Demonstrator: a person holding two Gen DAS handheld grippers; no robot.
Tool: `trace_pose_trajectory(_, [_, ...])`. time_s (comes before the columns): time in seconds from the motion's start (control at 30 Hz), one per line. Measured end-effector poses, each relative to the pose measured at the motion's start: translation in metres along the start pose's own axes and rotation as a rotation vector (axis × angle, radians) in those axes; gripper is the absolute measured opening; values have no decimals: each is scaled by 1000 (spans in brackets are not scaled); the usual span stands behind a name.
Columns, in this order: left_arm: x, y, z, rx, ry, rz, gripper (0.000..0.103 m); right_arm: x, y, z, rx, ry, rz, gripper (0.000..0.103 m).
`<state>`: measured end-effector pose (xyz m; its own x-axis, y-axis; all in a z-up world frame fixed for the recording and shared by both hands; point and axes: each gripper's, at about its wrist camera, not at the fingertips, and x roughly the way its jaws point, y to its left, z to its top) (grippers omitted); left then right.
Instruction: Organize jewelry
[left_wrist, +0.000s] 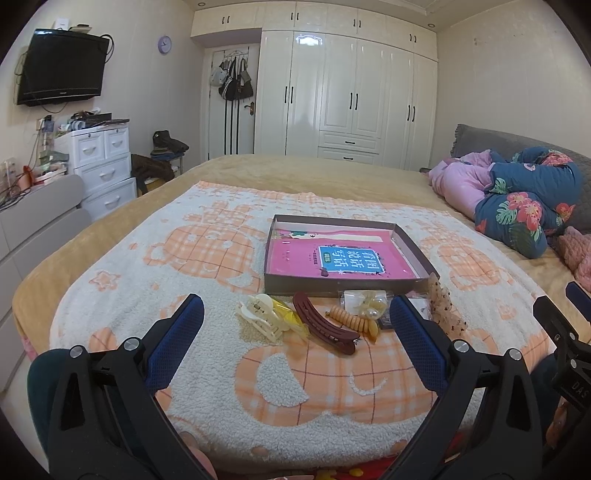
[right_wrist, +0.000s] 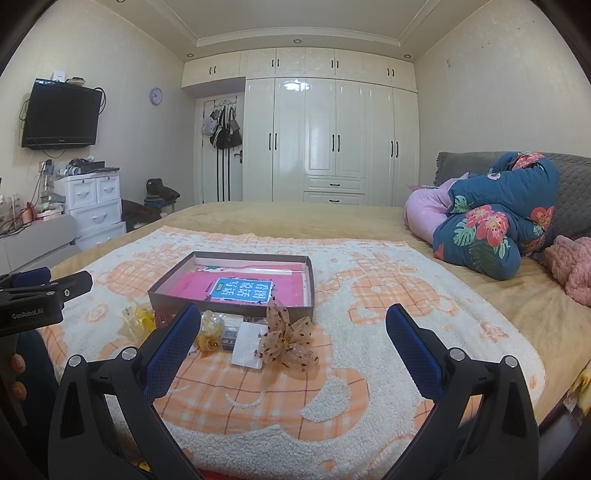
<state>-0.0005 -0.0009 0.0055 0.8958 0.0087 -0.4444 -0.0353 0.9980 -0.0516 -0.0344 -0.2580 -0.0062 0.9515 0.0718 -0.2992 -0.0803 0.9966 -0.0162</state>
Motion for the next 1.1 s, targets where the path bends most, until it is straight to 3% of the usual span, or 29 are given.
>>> trace_pose_trajectory(1.1, [0,-5,2,-4,2,-8,92,2,2,0,-9,11,16,97])
